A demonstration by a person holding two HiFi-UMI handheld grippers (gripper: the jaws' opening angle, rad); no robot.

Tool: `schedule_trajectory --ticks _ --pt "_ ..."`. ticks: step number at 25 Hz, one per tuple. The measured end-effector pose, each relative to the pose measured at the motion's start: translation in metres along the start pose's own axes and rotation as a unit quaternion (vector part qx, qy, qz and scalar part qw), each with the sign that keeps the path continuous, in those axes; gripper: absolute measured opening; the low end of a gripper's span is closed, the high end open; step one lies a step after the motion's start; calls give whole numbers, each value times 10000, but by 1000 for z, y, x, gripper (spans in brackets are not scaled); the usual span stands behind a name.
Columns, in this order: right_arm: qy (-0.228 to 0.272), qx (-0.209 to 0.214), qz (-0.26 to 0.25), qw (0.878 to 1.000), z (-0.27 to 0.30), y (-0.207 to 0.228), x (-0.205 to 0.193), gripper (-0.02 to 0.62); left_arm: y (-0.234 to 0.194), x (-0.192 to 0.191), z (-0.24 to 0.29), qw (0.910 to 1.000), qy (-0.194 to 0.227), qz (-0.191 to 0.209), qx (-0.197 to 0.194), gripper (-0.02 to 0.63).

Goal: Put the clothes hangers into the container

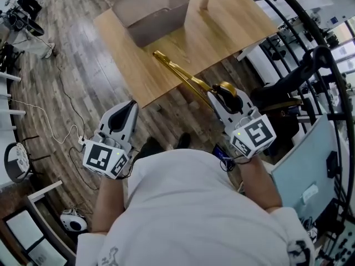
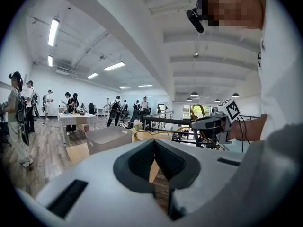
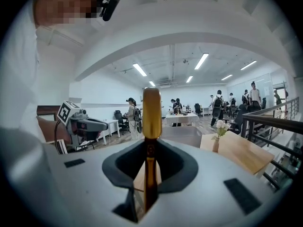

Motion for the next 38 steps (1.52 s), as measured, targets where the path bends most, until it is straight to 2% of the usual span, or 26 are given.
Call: schedule_trajectory --ticks 10,26,31,38 --pt "-54 -217 63 9997 38 14 9 77 -44 11 29 9997 83 17 -230 6" --pt "-170 -976 -13 9951 161 -1 48 77 -188 24 51 9953 166 39 -954 6" --pt "-299 -1130 -36 9931 184 -6 52 77 -214 26 50 9938 164 53 -1095 6" --pt "-525 -1063 -153 9928 211 -1 52 77 -231 19 55 9941 71 -37 -1081 6"
Point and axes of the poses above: the fingertips, and each gripper's own axes: z forward along the fingers, y to its right, x out of its top, the point moved 5 cm from there along -z, backward along the fingers, and after that the axes turned 8 degrees about x, right-handed, at the moved point
